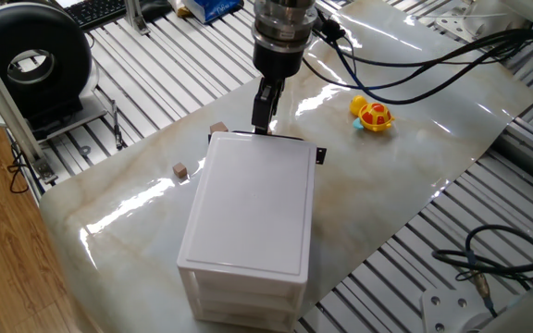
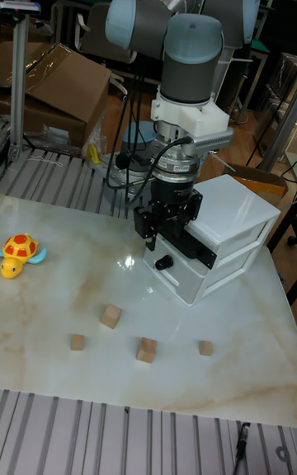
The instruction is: Take something out of a drawer
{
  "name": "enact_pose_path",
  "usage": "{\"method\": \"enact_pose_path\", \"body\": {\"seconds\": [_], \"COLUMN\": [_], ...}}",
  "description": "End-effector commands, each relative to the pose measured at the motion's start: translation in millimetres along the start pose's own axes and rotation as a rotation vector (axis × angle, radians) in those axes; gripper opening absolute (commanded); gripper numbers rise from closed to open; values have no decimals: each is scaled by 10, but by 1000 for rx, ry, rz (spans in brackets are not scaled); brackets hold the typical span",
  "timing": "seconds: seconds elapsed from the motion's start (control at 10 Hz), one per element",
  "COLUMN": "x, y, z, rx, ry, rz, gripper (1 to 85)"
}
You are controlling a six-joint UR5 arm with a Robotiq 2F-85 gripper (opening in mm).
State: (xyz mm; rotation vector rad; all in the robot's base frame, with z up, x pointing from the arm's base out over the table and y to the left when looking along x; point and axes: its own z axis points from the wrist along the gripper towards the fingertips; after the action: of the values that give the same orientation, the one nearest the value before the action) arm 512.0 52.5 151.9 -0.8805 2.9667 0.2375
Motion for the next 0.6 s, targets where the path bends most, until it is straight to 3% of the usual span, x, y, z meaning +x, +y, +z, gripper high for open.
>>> {"method": "enact_pose_path", "body": {"seconds": [0.0,0.5], "x": [-21,-31], "y": [26,56], "z": [-28,-60], "rx": [-12,-31], "ry": [-12,-17], "rz": [3,8], "gripper": [600,600]}}
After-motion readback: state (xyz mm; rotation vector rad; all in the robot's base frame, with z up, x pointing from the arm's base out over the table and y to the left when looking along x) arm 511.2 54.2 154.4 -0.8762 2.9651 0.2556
